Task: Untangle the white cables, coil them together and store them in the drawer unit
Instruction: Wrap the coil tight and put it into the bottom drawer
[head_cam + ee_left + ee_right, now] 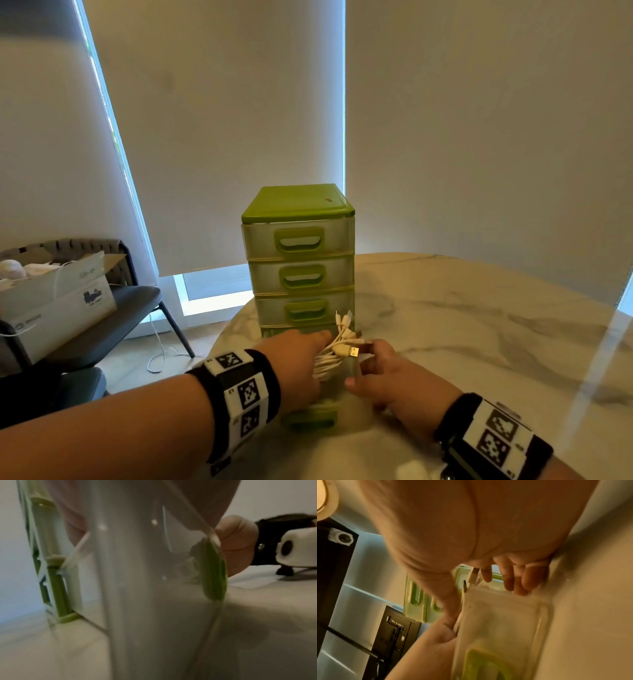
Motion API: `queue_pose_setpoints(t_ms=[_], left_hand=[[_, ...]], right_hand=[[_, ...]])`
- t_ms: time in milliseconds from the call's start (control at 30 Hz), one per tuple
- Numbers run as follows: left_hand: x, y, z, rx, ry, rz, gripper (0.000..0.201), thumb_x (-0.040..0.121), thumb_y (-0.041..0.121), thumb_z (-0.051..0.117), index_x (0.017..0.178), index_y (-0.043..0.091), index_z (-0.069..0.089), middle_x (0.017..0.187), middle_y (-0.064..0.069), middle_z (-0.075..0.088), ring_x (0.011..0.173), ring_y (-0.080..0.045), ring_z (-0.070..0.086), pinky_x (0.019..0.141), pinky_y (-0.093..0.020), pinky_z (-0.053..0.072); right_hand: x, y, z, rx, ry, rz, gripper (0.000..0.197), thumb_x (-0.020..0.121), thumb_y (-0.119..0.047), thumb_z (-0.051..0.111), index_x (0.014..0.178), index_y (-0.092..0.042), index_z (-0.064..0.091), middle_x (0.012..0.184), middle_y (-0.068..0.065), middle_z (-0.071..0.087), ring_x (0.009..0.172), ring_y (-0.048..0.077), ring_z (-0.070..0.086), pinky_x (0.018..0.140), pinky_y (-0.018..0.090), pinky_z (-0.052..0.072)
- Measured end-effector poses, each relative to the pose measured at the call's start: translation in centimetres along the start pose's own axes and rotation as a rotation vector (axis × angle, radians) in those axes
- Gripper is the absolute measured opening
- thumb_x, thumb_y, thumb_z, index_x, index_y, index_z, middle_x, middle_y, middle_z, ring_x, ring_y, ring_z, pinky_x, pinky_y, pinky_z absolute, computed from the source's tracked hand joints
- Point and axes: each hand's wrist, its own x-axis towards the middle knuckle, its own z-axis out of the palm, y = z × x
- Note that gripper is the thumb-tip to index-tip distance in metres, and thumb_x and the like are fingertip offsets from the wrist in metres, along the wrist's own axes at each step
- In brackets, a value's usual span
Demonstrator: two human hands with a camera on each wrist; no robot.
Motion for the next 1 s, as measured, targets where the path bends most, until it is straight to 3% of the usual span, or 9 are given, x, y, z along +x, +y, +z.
queue_pose_setpoints(t_ms=[100,200,400,533,667,733,800,900,1000], left_hand=[[0.6,0.2,0.6,0.011,-0.020,-0.100,0.052,0.080,0.033,0.066,0.125,0.034,0.039,0.111,0.005,0.062,0.094,-0.015,0.062,0.084,-0.034,0.056],[0.8,0.9,1.1,0.017,0.009,-0.224,0.051,0.082,0.030,0.068,0.123,0.023,0.039,0.113,0.000,0.060,0.097,-0.017,0.060,0.086,-0.033,0.055],[1.2,1.3,1.8,0.181,0.013,-0.303,0.068,0.080,0.049,0.061,0.136,0.017,0.039,0.137,-0.010,0.045,0.124,-0.029,0.043,0.104,-0.042,0.040],[1.1,1.3,1.8,0.101,-0.048,-0.294,0.091,0.070,0.074,0.040,0.140,0.015,0.037,0.140,-0.012,0.039,0.128,-0.030,0.039,0.105,-0.043,0.036],[0.3,1.5,2.2,0.074,-0.043,-0.189,0.096,0.062,0.062,0.007,0.134,0.011,0.045,0.136,-0.016,0.043,0.123,-0.034,0.040,0.102,-0.047,0.036],[0.3,1.6,2.5,0.128,-0.021,-0.240,0.084,0.074,0.064,0.014,0.134,0.013,0.045,0.136,-0.014,0.043,0.122,-0.032,0.042,0.101,-0.046,0.037],[0.1,1.9,2.4,0.236,-0.043,-0.267,0.068,0.090,0.064,0.029,0.136,0.015,0.041,0.137,-0.013,0.043,0.123,-0.031,0.044,0.102,-0.043,0.039],[0.0,2.5,2.0,0.270,-0.073,-0.286,0.055,0.096,0.048,0.043,0.138,0.013,0.040,0.136,-0.015,0.042,0.124,-0.033,0.043,0.103,-0.043,0.039],[0.3,2.4,2.2,0.294,-0.103,-0.286,0.059,0.092,0.043,0.051,0.142,0.013,0.041,0.136,-0.016,0.042,0.123,-0.035,0.042,0.103,-0.046,0.040]], right_hand=[[0.2,0.2,0.0,-0.233,-0.008,0.022,0.063,0.066,-0.046,0.071,0.123,-0.033,0.048,0.109,-0.002,0.073,0.101,0.019,0.069,0.095,0.044,0.053],[0.4,0.3,-0.1,-0.307,0.001,0.035,0.071,0.061,-0.055,0.065,0.126,-0.037,0.045,0.111,-0.007,0.071,0.102,0.016,0.068,0.097,0.043,0.052],[0.4,0.3,0.6,-0.366,0.013,-0.024,0.079,0.059,-0.062,0.054,0.136,-0.051,0.039,0.132,-0.006,0.062,0.116,0.018,0.061,0.104,0.043,0.046],[-0.6,-0.8,1.3,-0.345,0.131,-0.049,0.045,0.085,-0.047,0.060,0.128,-0.041,0.047,0.116,-0.005,0.068,0.101,0.014,0.066,0.088,0.034,0.054],[-1.0,-1.4,0.8,-0.361,0.389,-0.159,0.052,0.093,-0.028,0.062,0.140,-0.031,0.041,0.129,-0.005,0.054,0.100,0.009,0.059,0.077,0.021,0.047],[-1.1,-1.7,0.9,-0.424,0.432,-0.229,0.035,0.090,-0.028,0.065,0.123,-0.030,0.054,0.115,-0.008,0.059,0.091,0.005,0.059,0.073,0.017,0.045],[-1.2,-1.8,1.3,-0.503,0.366,-0.251,0.022,0.088,-0.030,0.066,0.110,-0.029,0.063,0.107,-0.010,0.062,0.095,0.006,0.060,0.077,0.016,0.044],[-1.4,-2.1,2.2,-0.662,0.229,-0.269,0.034,0.090,-0.032,0.063,0.124,-0.028,0.062,0.124,-0.010,0.057,0.117,0.003,0.050,0.094,0.015,0.034],[-1.6,-2.4,2.3,-0.729,0.165,-0.285,0.037,0.094,-0.022,0.055,0.130,-0.028,0.056,0.131,-0.007,0.053,0.119,0.006,0.047,0.093,0.010,0.031]])
